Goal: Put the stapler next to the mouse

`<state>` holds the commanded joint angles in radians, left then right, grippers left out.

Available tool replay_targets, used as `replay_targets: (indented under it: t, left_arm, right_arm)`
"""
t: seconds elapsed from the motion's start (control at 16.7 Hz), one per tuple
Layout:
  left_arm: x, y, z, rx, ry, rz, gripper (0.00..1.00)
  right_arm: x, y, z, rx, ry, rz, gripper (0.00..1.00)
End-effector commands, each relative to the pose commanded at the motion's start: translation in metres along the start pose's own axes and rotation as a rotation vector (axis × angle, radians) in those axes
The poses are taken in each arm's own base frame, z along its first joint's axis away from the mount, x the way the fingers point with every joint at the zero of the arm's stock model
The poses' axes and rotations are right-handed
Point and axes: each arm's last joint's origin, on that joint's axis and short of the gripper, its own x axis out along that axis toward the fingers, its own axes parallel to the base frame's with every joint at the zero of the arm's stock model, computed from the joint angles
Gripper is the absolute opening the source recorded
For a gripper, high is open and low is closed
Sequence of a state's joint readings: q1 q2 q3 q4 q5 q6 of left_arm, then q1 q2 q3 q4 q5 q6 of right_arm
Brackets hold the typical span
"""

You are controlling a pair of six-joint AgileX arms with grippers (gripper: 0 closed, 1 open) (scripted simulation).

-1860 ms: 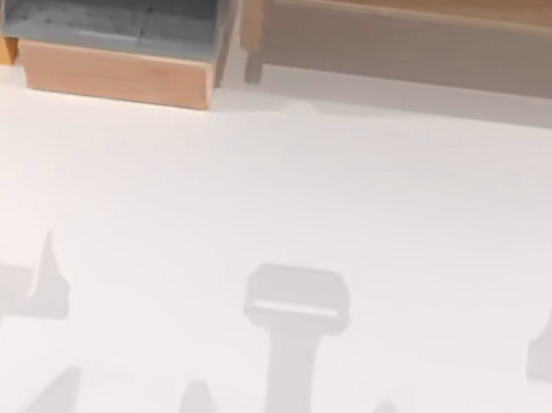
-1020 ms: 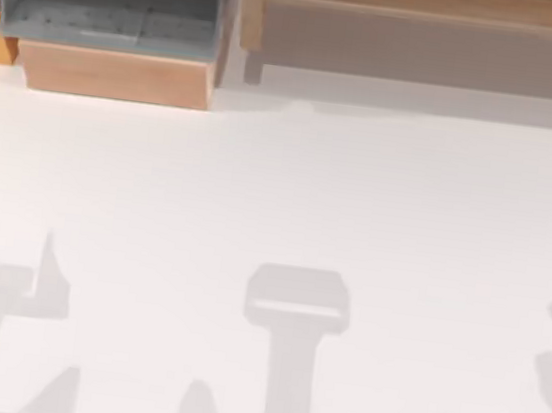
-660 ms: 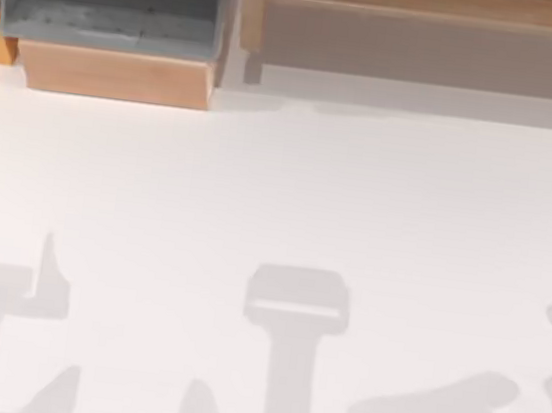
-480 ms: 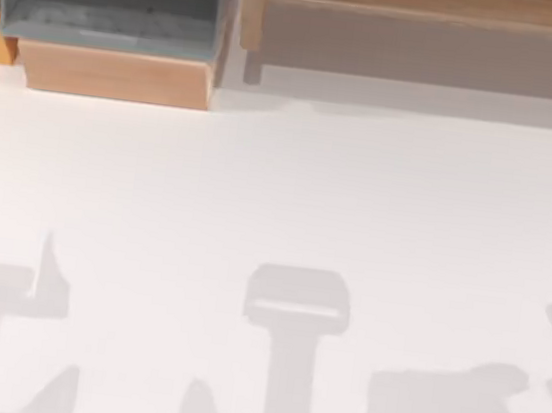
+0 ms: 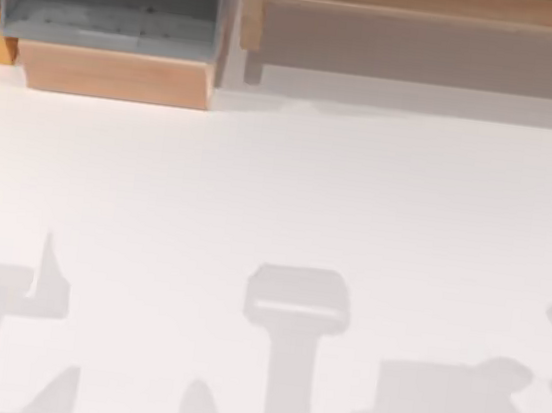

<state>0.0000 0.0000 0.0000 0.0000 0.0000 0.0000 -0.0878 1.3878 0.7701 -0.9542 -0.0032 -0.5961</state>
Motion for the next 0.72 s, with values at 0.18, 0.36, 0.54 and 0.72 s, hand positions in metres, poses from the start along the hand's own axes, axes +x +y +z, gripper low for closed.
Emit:
replay_targets:
  t: [0.18,0.36,0.54,0.72]
  left_arm:
    - [0.000,0.000,0.000,0.000,0.000,0.000,1.00]
    - [0.000,0.000,0.000,0.000,0.000,0.000,1.00]
    - [0.000,0.000,0.000,0.000,0.000,0.000,1.00]
    - [0.000,0.000,0.000,0.000,0.000,0.000,1.00]
  right_arm:
    - [0.015,-0.001,0.001,0.003,0.003,0.001,1.00]
    - [0.037,-0.002,0.001,0.003,-0.007,-0.005,1.00]
    - [0.049,-0.001,0.000,0.003,0.001,0.000,1.00]
    - [0.049,-0.001,0.000,0.003,0.001,0.000,1.00]
